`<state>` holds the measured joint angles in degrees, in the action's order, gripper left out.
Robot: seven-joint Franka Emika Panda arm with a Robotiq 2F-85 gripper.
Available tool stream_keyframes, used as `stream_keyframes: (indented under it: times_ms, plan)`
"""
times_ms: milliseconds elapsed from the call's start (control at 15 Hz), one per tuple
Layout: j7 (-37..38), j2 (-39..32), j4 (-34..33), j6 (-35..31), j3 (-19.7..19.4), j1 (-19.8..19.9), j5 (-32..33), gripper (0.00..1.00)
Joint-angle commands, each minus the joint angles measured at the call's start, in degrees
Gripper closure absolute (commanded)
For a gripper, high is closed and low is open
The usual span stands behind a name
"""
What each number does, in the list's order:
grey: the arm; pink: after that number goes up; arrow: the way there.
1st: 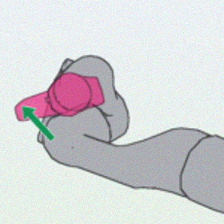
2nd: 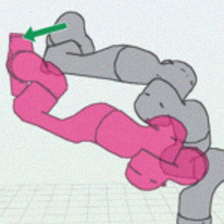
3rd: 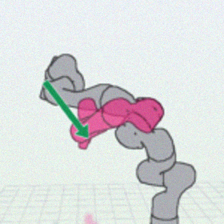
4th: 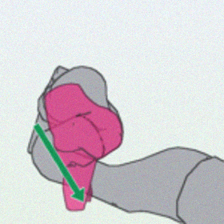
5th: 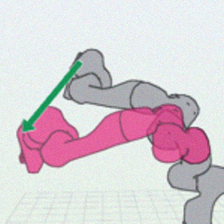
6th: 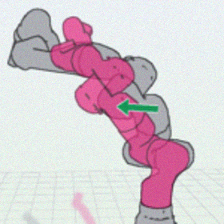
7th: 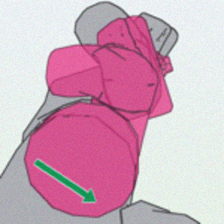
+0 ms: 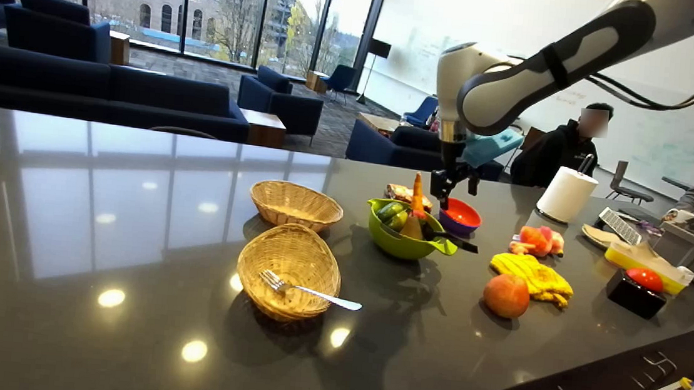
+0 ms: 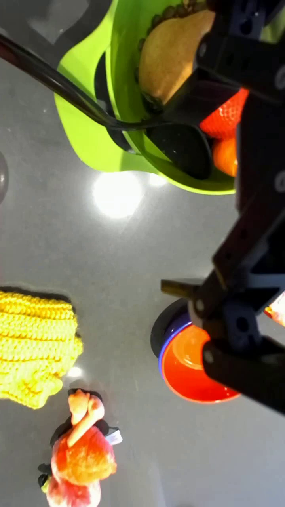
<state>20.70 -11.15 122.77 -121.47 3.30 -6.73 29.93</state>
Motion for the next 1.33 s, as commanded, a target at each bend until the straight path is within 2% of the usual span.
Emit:
stream_keyframes:
  times_ms: [0,333,600,933,1267]
  plan:
    - [-0.5,4.1,5.0,-8.7,-2.1,2.2,-2.2,0.0]
    - [-0.4,5.5,9.2,-20.2,-6.4,5.5,-0.6,0.0]
    - [-2.7,5.7,11.6,-28.0,-9.8,8.8,-1.8,0.0]
    - [-5.9,4.8,13.3,-35.1,-12.7,11.8,-4.4,0.0]
    - [-5.3,3.7,15.1,-40.4,-14.5,12.2,-5.6,0.0]
